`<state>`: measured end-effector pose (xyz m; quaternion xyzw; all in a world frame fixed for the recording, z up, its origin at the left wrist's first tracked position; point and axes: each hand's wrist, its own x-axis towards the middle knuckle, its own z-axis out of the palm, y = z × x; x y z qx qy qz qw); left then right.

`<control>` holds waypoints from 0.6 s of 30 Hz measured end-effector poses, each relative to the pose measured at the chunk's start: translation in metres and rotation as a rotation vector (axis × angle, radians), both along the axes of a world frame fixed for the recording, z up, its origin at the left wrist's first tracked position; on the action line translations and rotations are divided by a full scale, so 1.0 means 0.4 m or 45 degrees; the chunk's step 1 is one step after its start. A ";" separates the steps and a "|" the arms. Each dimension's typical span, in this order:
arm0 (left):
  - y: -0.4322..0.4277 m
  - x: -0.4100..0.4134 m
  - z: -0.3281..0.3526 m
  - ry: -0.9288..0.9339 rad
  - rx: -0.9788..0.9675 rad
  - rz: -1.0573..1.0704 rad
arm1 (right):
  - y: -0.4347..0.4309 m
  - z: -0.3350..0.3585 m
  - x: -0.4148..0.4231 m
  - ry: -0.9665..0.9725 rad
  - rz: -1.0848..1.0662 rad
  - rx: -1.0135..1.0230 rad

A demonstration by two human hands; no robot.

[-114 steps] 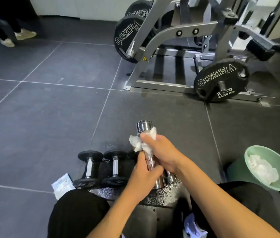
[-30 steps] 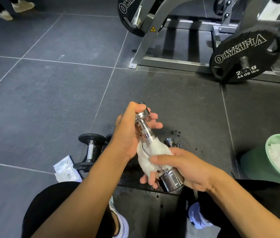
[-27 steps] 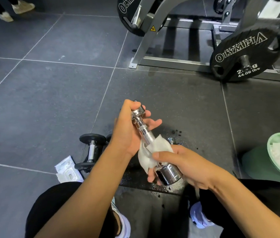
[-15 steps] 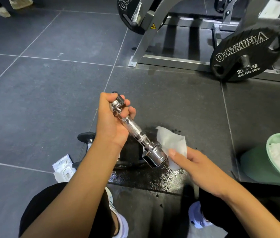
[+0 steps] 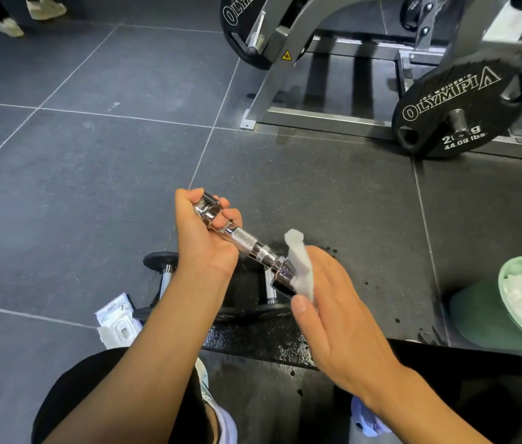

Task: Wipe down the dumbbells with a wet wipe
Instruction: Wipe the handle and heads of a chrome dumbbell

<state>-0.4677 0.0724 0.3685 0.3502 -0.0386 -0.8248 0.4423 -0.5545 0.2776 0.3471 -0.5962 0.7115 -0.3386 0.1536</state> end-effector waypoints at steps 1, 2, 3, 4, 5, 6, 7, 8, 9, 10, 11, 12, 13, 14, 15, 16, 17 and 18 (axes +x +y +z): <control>0.000 -0.002 -0.001 0.004 0.012 0.007 | -0.007 -0.006 -0.002 0.027 0.007 -0.001; -0.001 -0.005 -0.004 0.008 0.021 0.011 | -0.014 -0.008 -0.005 0.065 0.011 -0.019; 0.002 -0.007 -0.006 0.011 0.023 0.009 | -0.022 -0.013 -0.009 0.105 0.013 -0.035; 0.004 -0.008 -0.009 0.013 0.020 0.000 | -0.030 -0.015 -0.011 0.099 -0.005 -0.041; 0.007 -0.010 -0.012 0.013 0.012 -0.014 | -0.040 -0.017 -0.009 -0.002 -0.056 -0.030; 0.009 -0.011 -0.014 0.006 -0.001 -0.030 | -0.053 -0.017 -0.003 -0.216 -0.143 -0.002; 0.011 -0.013 -0.014 -0.006 -0.016 -0.041 | -0.070 -0.005 0.004 -0.595 -0.249 0.062; 0.011 -0.014 -0.015 -0.020 -0.029 -0.051 | -0.083 0.005 0.007 -1.098 -0.325 0.165; 0.011 -0.015 -0.014 -0.024 -0.040 -0.060 | -0.089 0.016 0.005 -1.589 -0.365 0.294; 0.009 -0.015 -0.015 -0.018 -0.044 -0.064 | -0.086 0.023 0.001 -1.989 -0.368 0.418; 0.007 -0.016 -0.015 0.000 -0.039 -0.064 | -0.080 0.029 -0.005 -2.258 -0.354 0.510; 0.007 -0.018 -0.017 0.027 -0.018 -0.058 | -0.073 0.036 -0.011 -2.425 -0.338 0.550; 0.006 -0.020 -0.018 0.063 0.012 -0.044 | -0.069 0.044 -0.015 -2.525 -0.333 0.555; 0.003 -0.021 -0.021 0.100 0.043 -0.020 | -0.066 0.046 -0.020 -2.564 -0.336 0.518; 0.001 -0.022 -0.022 0.126 0.064 0.006 | -0.065 0.053 -0.023 -2.534 -0.334 0.444; -0.002 -0.023 -0.024 0.136 0.072 0.027 | -0.070 0.050 -0.027 -2.442 -0.352 0.339; -0.004 -0.023 -0.025 0.135 0.067 0.042 | -0.065 0.050 -0.030 -2.329 -0.369 0.210; -0.006 -0.024 -0.026 0.122 0.057 0.049 | -0.074 0.034 -0.037 -2.205 -0.400 0.095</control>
